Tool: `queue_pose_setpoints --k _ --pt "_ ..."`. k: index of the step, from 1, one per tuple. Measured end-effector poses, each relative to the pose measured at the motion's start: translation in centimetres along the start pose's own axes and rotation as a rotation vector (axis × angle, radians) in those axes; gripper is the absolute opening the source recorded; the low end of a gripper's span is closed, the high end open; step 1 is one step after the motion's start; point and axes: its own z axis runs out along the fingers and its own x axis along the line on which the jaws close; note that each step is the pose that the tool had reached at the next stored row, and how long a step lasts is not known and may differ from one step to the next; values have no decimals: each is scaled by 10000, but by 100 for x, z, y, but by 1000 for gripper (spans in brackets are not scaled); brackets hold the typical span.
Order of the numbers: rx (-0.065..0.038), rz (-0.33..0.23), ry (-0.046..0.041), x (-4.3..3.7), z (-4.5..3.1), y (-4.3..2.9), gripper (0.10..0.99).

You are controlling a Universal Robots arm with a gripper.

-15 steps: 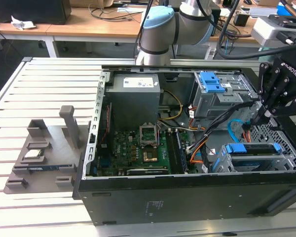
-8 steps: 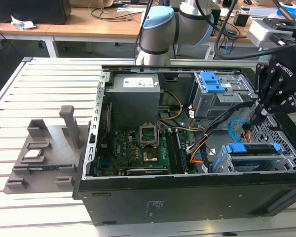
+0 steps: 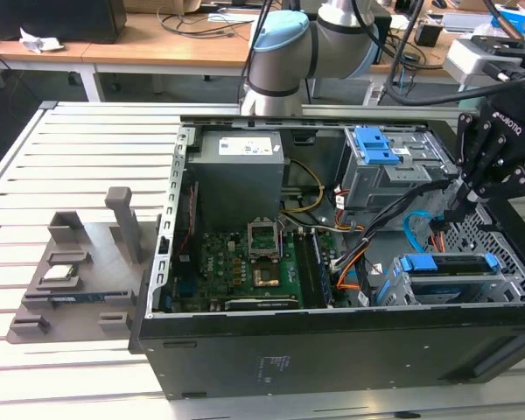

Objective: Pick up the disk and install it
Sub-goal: 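Insert the first disk wire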

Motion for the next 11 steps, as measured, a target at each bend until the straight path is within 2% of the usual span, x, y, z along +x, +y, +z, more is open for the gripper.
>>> queue_pose_setpoints --k 4,11 --pt "1 3 60 -23 37 -25 106" --pt "1 3 63 -25 39 -28 114"
